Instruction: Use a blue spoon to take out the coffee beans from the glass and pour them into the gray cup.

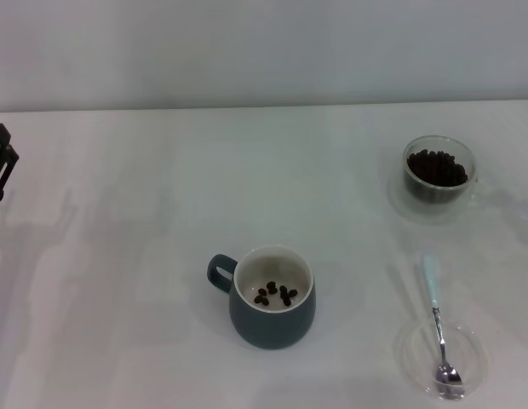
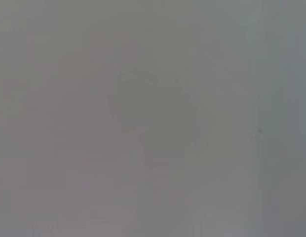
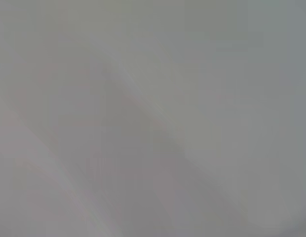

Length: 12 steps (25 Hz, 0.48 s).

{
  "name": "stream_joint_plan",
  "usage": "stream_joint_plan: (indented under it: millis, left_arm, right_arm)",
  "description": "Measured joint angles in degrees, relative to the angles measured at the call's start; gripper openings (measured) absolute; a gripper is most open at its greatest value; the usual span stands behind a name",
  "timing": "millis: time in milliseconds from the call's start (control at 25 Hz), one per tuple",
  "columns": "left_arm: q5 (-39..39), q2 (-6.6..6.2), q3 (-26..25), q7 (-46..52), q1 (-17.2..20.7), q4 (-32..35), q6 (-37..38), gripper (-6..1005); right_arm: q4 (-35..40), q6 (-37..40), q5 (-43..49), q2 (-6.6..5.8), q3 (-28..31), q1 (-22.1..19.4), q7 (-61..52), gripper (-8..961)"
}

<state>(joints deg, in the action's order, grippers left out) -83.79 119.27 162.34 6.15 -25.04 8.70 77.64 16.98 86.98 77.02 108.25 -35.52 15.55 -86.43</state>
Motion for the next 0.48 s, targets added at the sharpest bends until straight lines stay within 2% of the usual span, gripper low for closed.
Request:
stream_joint_plan:
  millis: [80,200,400,480]
  left_arm:
    - [-0.1,0.0,0.0,0.0,0.0,0.0,0.0,883]
    - [-0.2,0.0,0.0,0.0,-0.1,0.0,0.0,883]
    - [-0.4,0.07,-0.1,0.0,-0.1,0.0,-0.3,883]
    - [-0.5,0.04,-0.1,0.0,-0.3,0.0,-0.7,883]
  right_arm:
    - [0.8,0.5,-0.3,1.53,4.7,-0.2,6.5,311]
    - [1.5,-2.5,-0.6,3.23,7.9,0.2,15.2,321]
    - [1.3,-14.2,-1.9,6.07,9.6,2.3,35.2,339]
    - [-0.8,-18.6,-5.3,6.63,9.7,3.6,43.9,346]
